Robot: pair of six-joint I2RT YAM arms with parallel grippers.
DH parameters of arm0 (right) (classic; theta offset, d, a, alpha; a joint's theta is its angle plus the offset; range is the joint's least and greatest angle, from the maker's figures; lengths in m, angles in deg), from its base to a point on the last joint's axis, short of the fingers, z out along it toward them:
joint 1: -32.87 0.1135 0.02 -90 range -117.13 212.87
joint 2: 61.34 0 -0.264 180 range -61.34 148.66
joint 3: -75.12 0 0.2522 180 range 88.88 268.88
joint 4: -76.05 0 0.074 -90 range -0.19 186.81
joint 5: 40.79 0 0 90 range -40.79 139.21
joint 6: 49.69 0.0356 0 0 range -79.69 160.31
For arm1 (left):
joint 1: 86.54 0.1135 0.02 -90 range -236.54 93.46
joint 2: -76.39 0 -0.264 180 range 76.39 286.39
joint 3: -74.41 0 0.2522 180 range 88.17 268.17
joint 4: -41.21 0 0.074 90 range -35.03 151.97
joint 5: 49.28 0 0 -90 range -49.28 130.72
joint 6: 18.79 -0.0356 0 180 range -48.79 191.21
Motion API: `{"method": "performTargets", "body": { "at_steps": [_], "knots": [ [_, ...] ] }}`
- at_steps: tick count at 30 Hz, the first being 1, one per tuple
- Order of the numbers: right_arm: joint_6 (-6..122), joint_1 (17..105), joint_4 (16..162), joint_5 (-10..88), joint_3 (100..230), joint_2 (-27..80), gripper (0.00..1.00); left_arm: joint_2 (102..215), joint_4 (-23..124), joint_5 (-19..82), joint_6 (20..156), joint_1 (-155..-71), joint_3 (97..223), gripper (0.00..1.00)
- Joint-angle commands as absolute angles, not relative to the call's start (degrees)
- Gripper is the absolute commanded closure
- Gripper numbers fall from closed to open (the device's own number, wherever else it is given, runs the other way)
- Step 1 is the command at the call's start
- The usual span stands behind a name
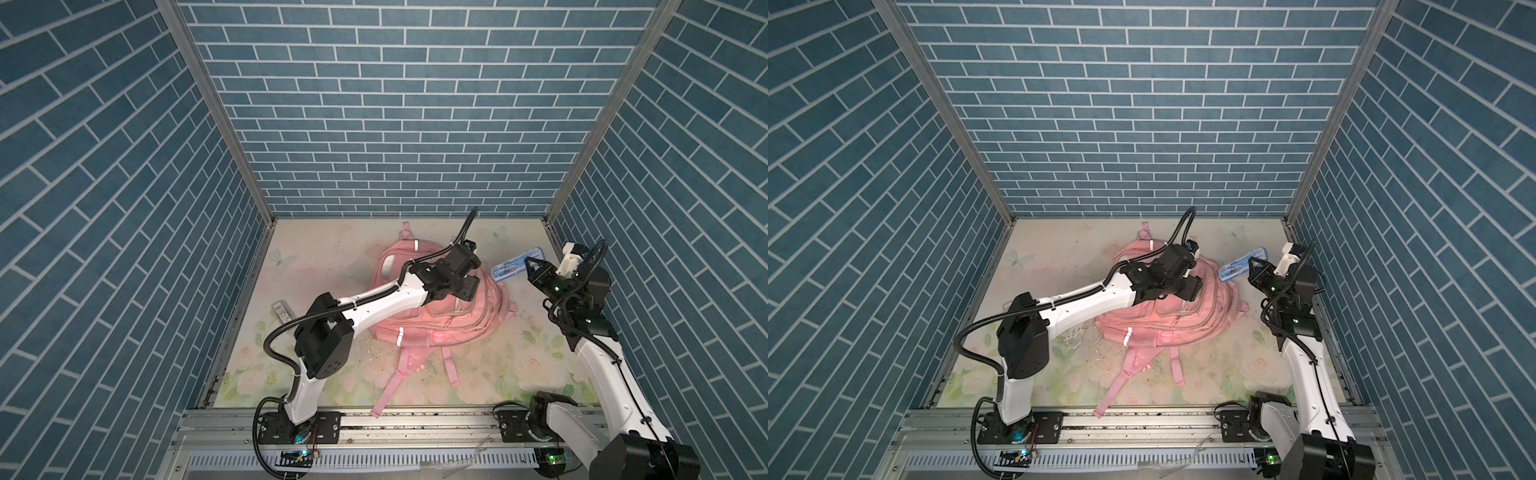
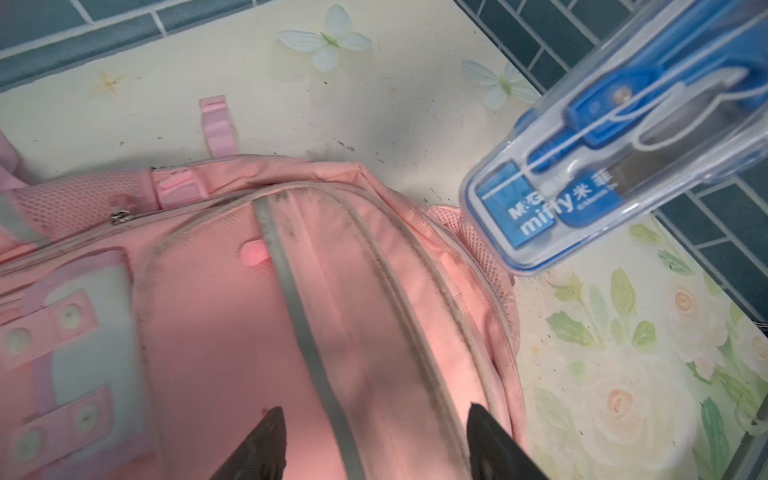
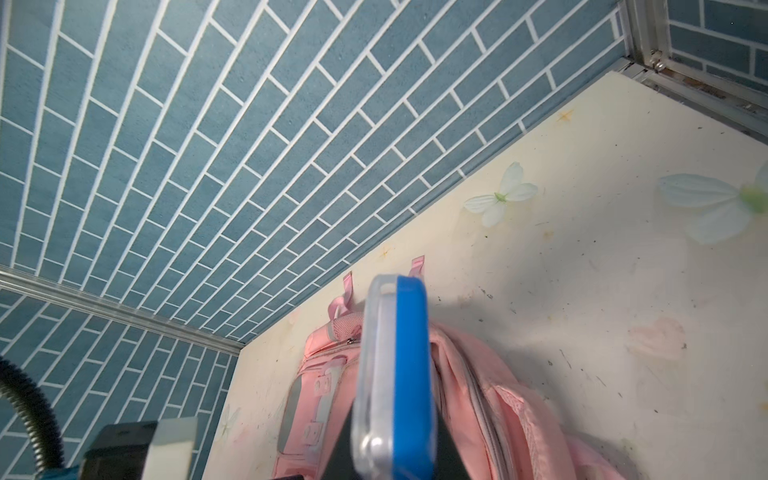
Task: Pack the student bag
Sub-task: 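Insert the case into the pocket with the right gripper while the left holds it open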
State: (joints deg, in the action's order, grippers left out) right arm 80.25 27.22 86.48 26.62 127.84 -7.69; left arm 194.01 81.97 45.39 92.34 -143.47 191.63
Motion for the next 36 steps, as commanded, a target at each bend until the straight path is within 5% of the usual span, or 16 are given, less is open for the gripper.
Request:
{"method": "performTargets", "body": {
  "at_steps": [1,18,20,25,36],
  "knots": [
    [77.2,27.0,88.9,27.4,128.8,-8.5,0.91,196.4,88.5,49.0,93.9,-144.5,197.0,0.31],
    [74.8,26.5,89.7,24.2,126.7,-10.9,0.91,212.1,105.1,56.6,94.7,-146.3,218.6,0.34],
    [74.7,26.5,89.8,23.9,126.5,-11.0,0.91,213.1,106.8,57.5,94.8,-146.3,220.3,0.41],
    [74.6,26.4,90.0,22.5,126.2,-10.9,0.91,211.1,106.4,58.7,94.6,-146.3,220.9,0.85],
    [83.7,27.5,81.5,10.3,125.5,-6.4,0.92,200.1,98.4,59.7,93.4,-145.4,211.7,0.96]
  ]
}}
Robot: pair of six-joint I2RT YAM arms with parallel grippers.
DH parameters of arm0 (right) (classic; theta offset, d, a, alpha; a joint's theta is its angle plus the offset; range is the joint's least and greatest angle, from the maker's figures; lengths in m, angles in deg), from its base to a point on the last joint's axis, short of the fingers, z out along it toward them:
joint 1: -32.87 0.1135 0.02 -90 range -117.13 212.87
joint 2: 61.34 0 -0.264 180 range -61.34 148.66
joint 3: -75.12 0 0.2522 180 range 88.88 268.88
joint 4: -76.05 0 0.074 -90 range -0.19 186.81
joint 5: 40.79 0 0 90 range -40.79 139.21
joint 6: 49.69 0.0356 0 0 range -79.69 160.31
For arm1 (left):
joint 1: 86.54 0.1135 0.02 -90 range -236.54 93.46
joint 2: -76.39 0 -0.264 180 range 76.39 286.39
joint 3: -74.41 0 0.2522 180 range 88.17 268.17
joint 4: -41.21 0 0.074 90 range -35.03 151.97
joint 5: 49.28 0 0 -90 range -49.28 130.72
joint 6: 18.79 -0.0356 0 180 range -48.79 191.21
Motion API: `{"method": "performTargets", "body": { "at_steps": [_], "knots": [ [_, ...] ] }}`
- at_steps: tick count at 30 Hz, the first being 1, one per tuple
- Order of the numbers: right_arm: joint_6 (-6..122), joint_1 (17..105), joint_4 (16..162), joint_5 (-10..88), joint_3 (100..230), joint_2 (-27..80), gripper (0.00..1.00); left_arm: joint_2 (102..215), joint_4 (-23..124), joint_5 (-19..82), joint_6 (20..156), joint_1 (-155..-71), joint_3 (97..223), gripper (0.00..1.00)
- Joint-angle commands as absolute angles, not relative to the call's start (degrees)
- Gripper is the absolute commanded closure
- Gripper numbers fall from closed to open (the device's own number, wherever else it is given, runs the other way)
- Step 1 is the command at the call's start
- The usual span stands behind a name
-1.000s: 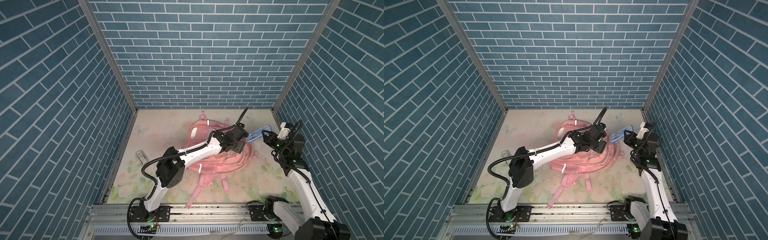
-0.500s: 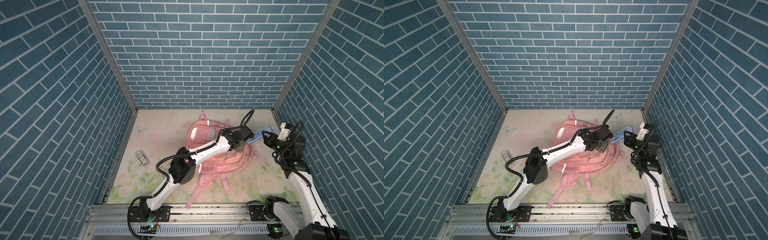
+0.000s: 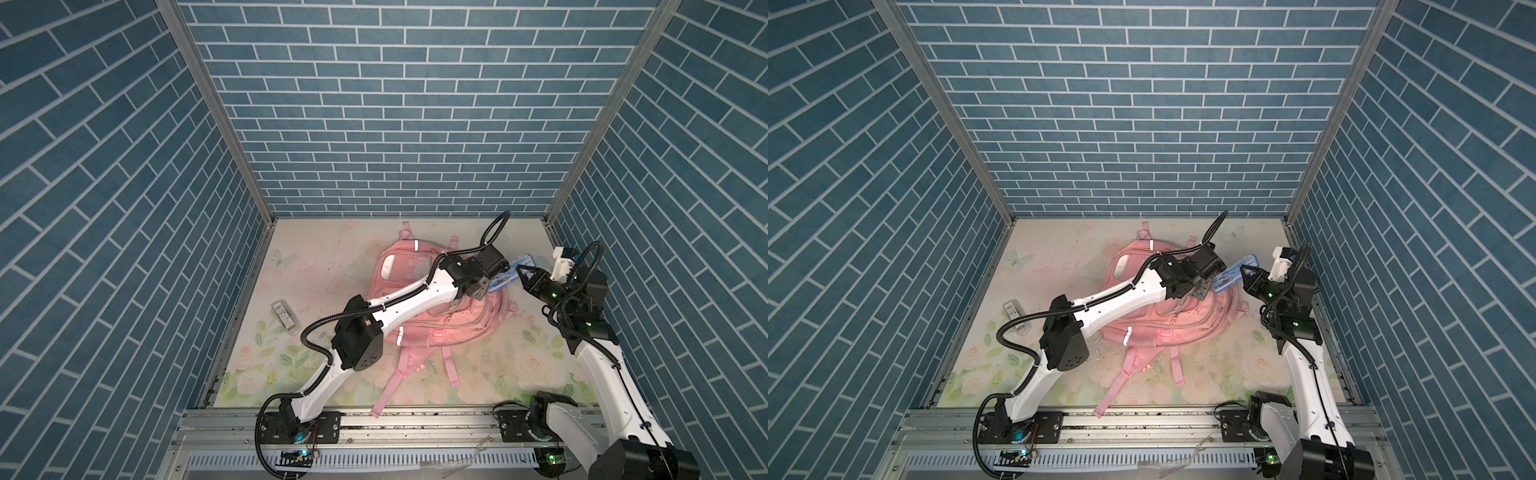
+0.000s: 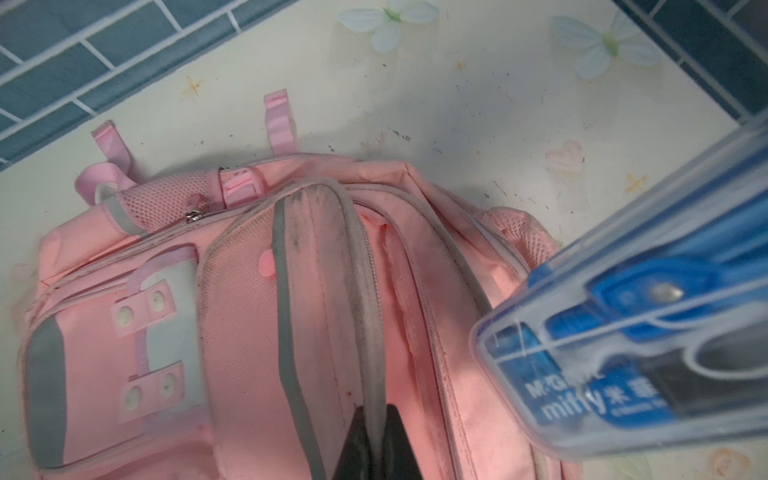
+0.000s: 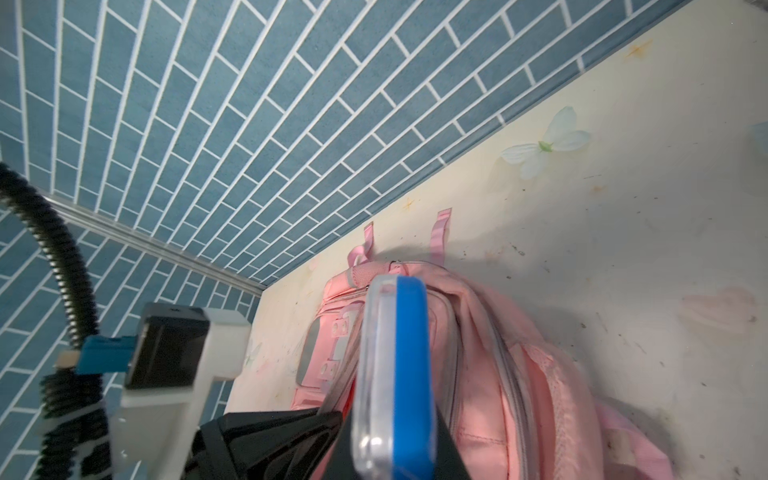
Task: Pack the student bag
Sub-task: 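Insert the case into the pocket with the right gripper while the left holds it open, then open the right gripper to release the case and withdraw both grippers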
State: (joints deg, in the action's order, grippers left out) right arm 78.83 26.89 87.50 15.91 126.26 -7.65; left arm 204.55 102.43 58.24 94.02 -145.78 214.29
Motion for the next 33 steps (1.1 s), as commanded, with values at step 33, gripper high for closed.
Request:
{"method": "performTargets", "body": {
  "at_steps": [33],
  "knots": [
    [96.6,51.8,70.0,6.5,132.5,28.5,0.62,178.2,66.1,52.1,94.0,-141.6,174.0,1.00]
  ]
}}
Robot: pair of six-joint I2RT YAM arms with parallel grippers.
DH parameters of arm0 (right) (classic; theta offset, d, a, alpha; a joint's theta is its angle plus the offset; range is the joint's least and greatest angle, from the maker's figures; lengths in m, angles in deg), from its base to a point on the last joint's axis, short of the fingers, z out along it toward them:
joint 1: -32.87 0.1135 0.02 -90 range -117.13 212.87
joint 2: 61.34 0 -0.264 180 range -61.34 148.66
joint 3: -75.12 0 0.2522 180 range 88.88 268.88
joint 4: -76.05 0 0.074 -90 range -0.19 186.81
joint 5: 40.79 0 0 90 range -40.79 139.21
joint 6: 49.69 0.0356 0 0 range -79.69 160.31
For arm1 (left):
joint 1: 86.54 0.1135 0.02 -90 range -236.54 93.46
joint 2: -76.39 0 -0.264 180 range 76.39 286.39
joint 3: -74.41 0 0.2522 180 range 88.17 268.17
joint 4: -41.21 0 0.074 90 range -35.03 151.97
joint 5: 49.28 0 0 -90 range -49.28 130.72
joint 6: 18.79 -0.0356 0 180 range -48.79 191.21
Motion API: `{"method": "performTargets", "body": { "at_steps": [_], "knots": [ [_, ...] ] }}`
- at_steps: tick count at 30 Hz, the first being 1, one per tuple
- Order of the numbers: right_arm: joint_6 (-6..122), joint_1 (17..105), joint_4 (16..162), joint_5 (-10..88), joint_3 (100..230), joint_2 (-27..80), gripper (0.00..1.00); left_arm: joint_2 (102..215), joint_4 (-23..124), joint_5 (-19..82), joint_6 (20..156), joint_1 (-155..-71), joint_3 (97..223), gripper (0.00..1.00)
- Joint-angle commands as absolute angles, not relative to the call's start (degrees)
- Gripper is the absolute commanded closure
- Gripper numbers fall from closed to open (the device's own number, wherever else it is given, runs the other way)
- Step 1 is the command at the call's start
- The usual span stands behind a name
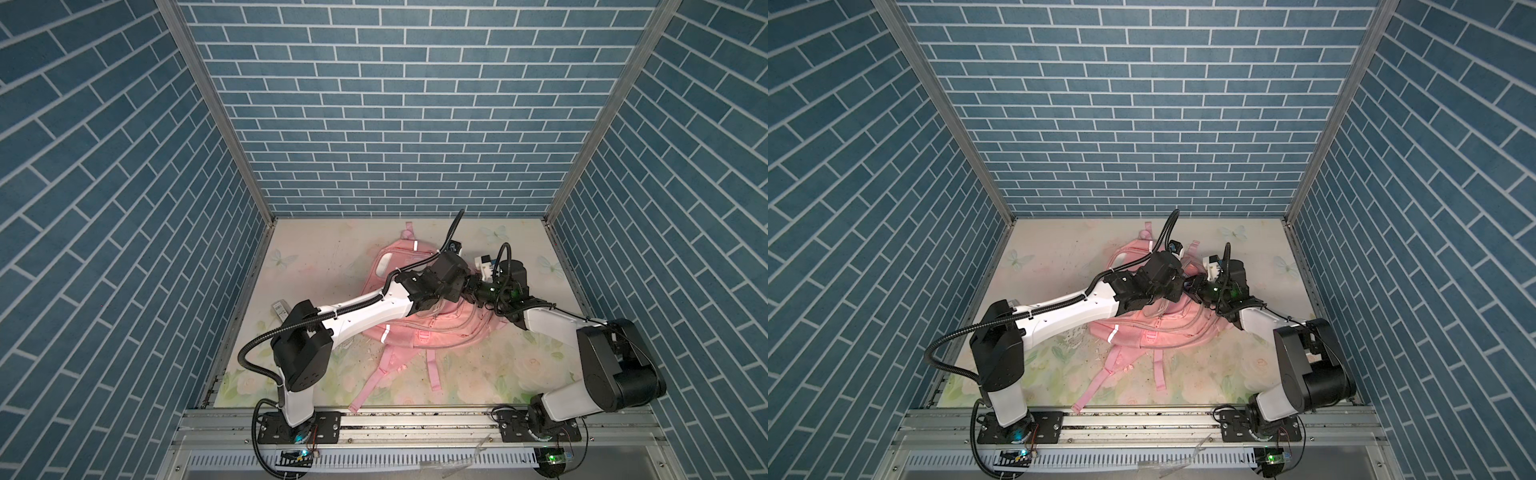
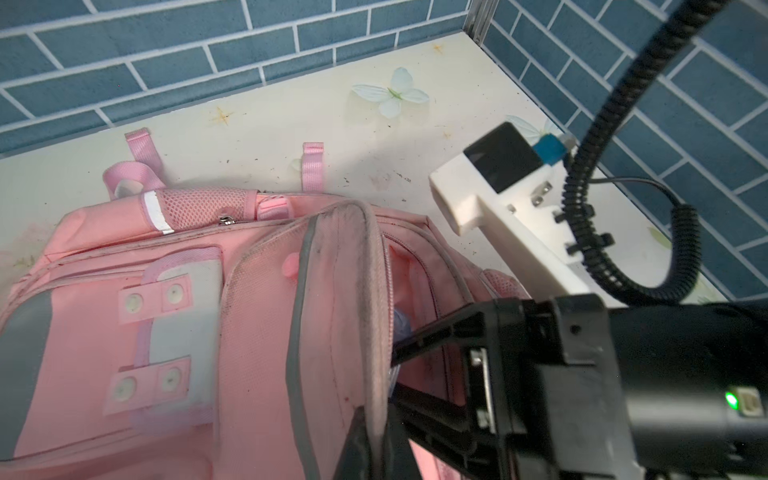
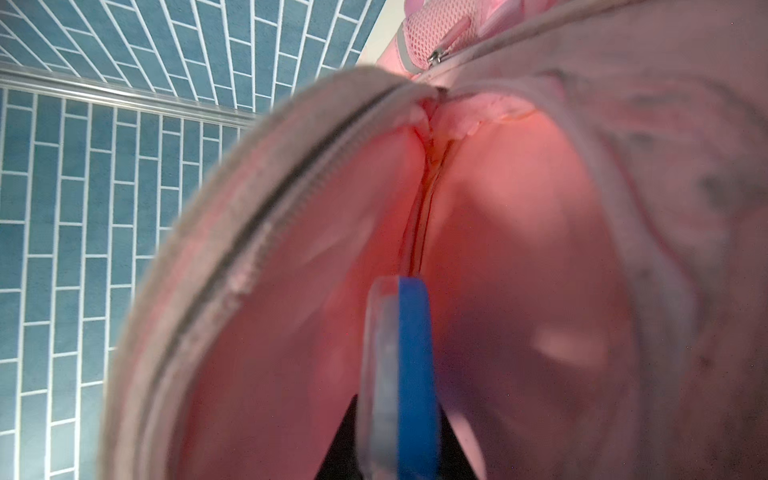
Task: Pack the student bag
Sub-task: 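Open the right gripper to release the case and withdraw both grippers, then move the left gripper over the small clear box on the table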
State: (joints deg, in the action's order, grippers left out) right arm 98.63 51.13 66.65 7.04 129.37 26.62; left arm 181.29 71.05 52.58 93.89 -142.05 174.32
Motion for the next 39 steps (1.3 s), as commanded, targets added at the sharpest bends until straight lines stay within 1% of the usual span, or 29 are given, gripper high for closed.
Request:
{"method": "performTargets", "body": {
  "at_steps": [1,3,4,5,6,8,14,18,20,22,23,26,27,28,31,33,36,39],
  "knots": [
    [95.5,51.8,71.9,7.3,133.6,29.0,0.55,178.2,66.1,52.0,94.0,-141.6,173.8,1.00],
    [93.7,51.7,75.4,8.9,135.3,29.0,0.42,178.0,66.3,52.2,94.1,-141.6,173.6,1.00],
    [92.8,51.6,77.0,10.2,135.9,28.5,0.32,177.9,66.3,52.2,94.1,-141.5,173.5,1.00],
    [92.1,51.5,78.3,11.2,136.3,28.0,0.27,177.8,66.3,52.2,94.2,-141.5,173.3,1.00],
    [91.4,51.1,79.7,11.8,136.7,27.4,0.24,177.6,66.1,52.2,94.4,-141.4,173.0,1.00],
    [90.6,50.3,81.6,12.6,136.8,26.2,0.23,177.3,65.8,51.8,94.9,-141.0,172.6,1.00],
    [87.4,46.5,86.4,15.4,134.5,19.3,0.22,176.4,64.4,49.2,97.6,-138.9,170.8,1.00],
    [81.9,45.2,91.8,20.9,134.6,12.7,0.23,176.7,64.4,48.2,98.3,-138.9,170.3,0.97],
    [79.3,44.3,94.9,24.1,134.7,10.0,0.24,176.6,64.0,47.8,99.0,-138.9,169.8,0.93],
    [77.1,43.0,96.8,27.1,134.0,7.5,0.25,176.3,63.8,47.6,99.3,-139.0,169.6,0.84],
    [76.2,42.2,97.5,27.8,133.7,6.5,0.25,176.2,63.9,47.6,99.4,-138.9,169.6,0.77],
    [74.2,39.1,99.2,29.4,132.8,3.2,0.25,175.5,65.4,48.3,100.0,-138.6,170.0,0.51],
    [73.4,38.2,99.3,30.1,132.4,1.9,0.26,174.8,66.0,48.3,100.3,-138.1,169.7,0.43],
    [72.3,37.5,99.3,30.8,132.1,0.7,0.28,174.1,66.8,48.5,100.5,-137.5,169.6,0.39],
    [69.7,36.3,99.4,33.2,131.7,-2.7,0.30,170.6,70.1,49.1,101.1,-134.9,168.5,0.29],
    [68.1,35.6,99.2,34.1,131.5,-4.0,0.30,167.5,71.9,50.4,100.9,-133.1,167.0,0.25],
    [66.3,34.7,98.9,33.9,131.5,-4.6,0.30,163.1,75.7,51.6,100.5,-129.5,164.7,0.22],
    [65.6,34.4,98.6,33.7,131.6,-4.4,0.30,160.5,82.4,50.4,101.4,-123.3,163.7,0.21]
  ]
}}
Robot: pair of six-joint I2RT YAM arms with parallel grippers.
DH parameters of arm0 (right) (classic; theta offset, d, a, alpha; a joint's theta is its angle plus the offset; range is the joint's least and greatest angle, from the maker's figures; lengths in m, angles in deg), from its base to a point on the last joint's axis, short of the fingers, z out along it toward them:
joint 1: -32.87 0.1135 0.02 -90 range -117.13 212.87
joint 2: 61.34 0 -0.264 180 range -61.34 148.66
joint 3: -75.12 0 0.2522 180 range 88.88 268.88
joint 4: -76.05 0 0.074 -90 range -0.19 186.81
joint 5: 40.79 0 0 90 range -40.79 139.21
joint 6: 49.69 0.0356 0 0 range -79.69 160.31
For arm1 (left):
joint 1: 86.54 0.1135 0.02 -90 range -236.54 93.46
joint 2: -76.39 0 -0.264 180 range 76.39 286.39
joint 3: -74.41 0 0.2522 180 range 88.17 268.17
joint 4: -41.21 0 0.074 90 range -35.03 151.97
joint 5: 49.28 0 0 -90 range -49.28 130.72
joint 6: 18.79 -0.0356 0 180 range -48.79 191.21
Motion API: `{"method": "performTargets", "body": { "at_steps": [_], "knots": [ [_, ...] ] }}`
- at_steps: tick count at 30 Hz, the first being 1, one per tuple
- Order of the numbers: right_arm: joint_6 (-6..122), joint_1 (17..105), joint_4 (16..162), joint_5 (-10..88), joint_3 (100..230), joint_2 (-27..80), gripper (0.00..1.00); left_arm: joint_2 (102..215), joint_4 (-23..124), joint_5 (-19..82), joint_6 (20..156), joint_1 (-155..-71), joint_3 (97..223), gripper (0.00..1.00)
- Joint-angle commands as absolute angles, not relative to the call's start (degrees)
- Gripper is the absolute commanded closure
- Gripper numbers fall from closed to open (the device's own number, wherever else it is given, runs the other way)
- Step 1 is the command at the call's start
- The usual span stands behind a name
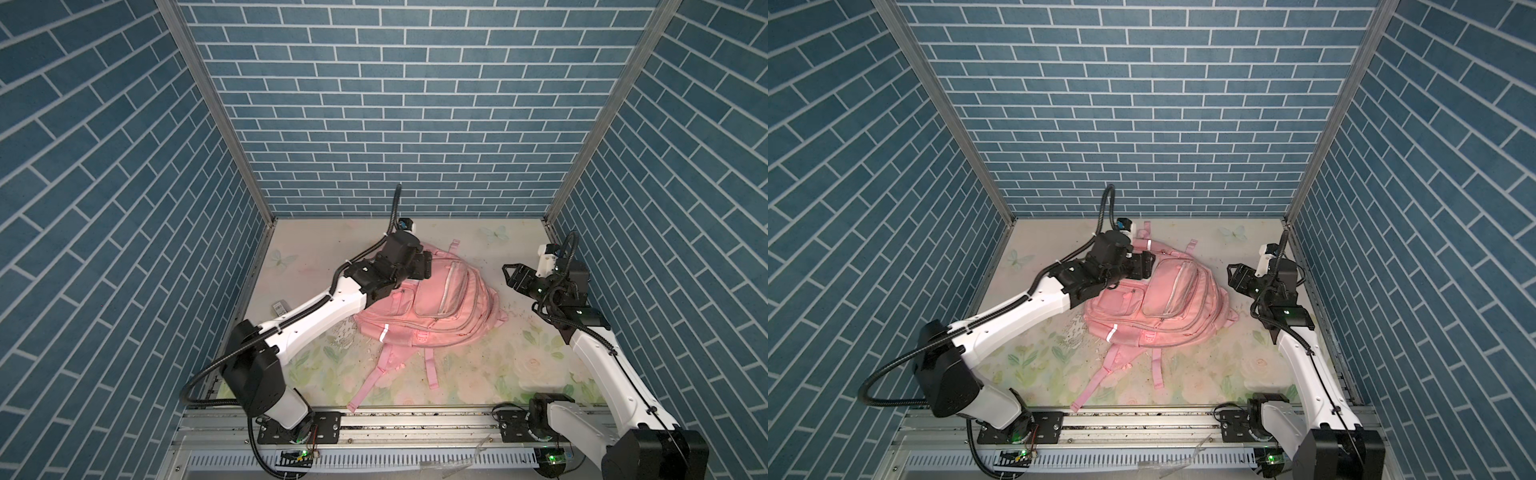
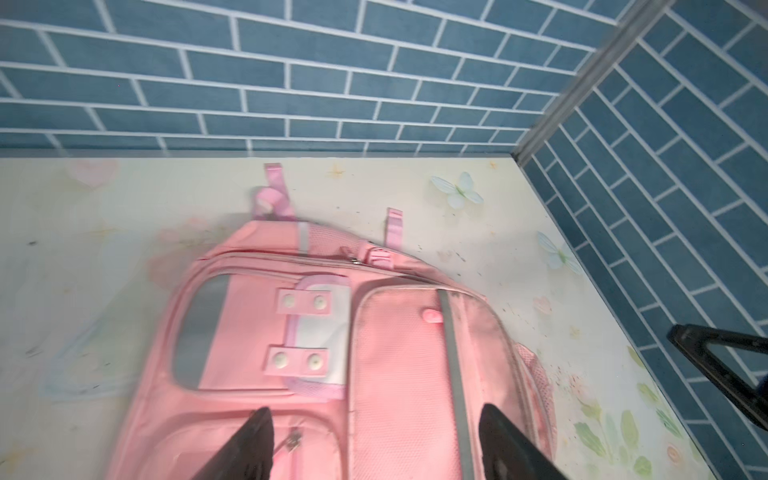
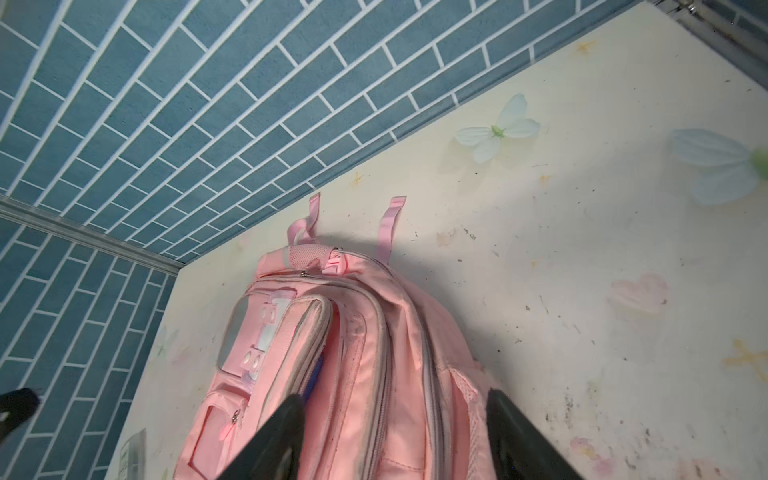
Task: Pack the student bag
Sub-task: 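Move the left gripper over the small clear box on the table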
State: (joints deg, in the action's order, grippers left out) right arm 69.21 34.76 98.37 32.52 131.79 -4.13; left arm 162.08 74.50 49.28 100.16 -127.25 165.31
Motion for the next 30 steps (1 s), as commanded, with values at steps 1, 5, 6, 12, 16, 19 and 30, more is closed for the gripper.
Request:
{"method": "performTargets", "body": {
  "at_steps": [1,5,6,12,16,19,30],
  "knots": [
    [65.4,34.4,98.3,33.7,131.6,-4.5,0.30,159.6,84.2,49.6,101.4,-120.8,162.6,0.22],
    [64.5,34.4,97.2,33.2,131.5,-4.0,0.30,155.4,88.9,46.9,100.3,-109.8,156.4,0.22],
    [64.2,34.3,97.2,33.1,131.5,-3.9,0.29,154.1,89.1,46.4,100.1,-107.2,154.5,0.22],
    [64.2,34.2,95.3,33.0,130.5,-3.2,0.29,147.3,86.8,40.3,98.7,-88.2,140.5,0.22],
    [64.8,34.0,94.3,32.5,129.3,-2.0,0.27,147.4,85.3,41.0,96.1,-80.2,134.5,0.22],
    [65.0,33.8,94.3,32.8,128.6,-1.4,0.27,149.2,85.0,42.1,95.3,-76.4,132.6,0.22],
    [64.0,32.6,92.7,30.2,127.9,0.4,0.26,158.4,80.7,43.6,92.8,-69.0,133.2,0.22]
  ]
}}
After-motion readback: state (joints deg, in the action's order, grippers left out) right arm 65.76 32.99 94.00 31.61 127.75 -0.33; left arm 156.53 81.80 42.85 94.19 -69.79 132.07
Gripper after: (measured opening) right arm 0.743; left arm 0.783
